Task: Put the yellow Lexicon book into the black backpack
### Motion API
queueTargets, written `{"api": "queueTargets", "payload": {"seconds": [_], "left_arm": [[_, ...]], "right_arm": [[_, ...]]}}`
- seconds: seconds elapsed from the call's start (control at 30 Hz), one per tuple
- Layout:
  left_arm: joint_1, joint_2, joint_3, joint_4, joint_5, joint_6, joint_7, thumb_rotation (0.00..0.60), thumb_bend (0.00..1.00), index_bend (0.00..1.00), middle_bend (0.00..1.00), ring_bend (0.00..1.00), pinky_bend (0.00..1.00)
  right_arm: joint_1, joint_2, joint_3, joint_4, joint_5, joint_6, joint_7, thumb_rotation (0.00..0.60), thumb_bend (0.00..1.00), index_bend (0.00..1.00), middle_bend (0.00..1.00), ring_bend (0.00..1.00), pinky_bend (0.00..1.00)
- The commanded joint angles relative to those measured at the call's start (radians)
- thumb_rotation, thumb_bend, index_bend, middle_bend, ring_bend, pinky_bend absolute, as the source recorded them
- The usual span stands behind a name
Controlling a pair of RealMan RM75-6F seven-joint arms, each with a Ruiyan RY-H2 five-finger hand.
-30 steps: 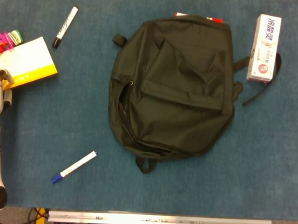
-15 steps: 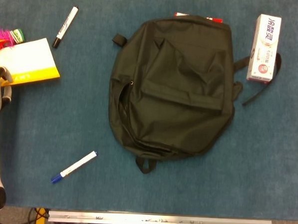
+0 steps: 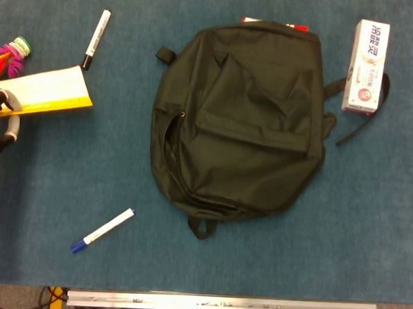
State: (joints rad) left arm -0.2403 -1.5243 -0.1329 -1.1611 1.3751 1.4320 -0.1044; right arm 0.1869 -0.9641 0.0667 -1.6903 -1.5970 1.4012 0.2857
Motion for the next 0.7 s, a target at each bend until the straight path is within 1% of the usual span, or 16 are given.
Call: {"api": "queueTargets", "payload": {"seconds": [0.03,0.2,0.43,0.6,0.7], "left_arm": [[0.016,0.035,0.012,-0.045,0.034,0.036,-0.035,0.600,0.38,0.61,0.54,0.49,0.50],[0.026,0.069,0.018,-0.090,0.082,0.083,-0.063,0.600,0.38,0.61,0.54,0.50,0.50],[0.037,0.103,0.016,-0.159,0.129,0.142,-0.073,0.600,0.38,0.61,0.54,0.50,0.50],[0.047,0.128,0.021,-0.200,0.146,0.158,-0.074,0.600,0.38,0.61,0.54,0.50,0.50],[0.056,0.142,0.030,-0.218,0.161,0.172,-0.083,0.600,0.38,0.61,0.54,0.50,0.50]], "right_arm": [[0.020,0.001,-0.009,-0.022,-0.019,-0.030,-0.025,0.600,0.08,0.28,0.37,0.29,0.38],[0.059,0.004,-0.026,-0.072,-0.050,-0.095,-0.056,0.600,0.08,0.28,0.37,0.29,0.38],[0.143,0.000,-0.043,-0.170,-0.098,-0.219,-0.094,0.600,0.07,0.28,0.37,0.29,0.38],[0.201,-0.037,-0.042,-0.228,-0.078,-0.312,-0.117,0.600,0.03,0.28,0.38,0.29,0.38],[0.240,-0.078,-0.031,-0.255,-0.045,-0.371,-0.159,0.600,0.02,0.28,0.38,0.29,0.38]]}}
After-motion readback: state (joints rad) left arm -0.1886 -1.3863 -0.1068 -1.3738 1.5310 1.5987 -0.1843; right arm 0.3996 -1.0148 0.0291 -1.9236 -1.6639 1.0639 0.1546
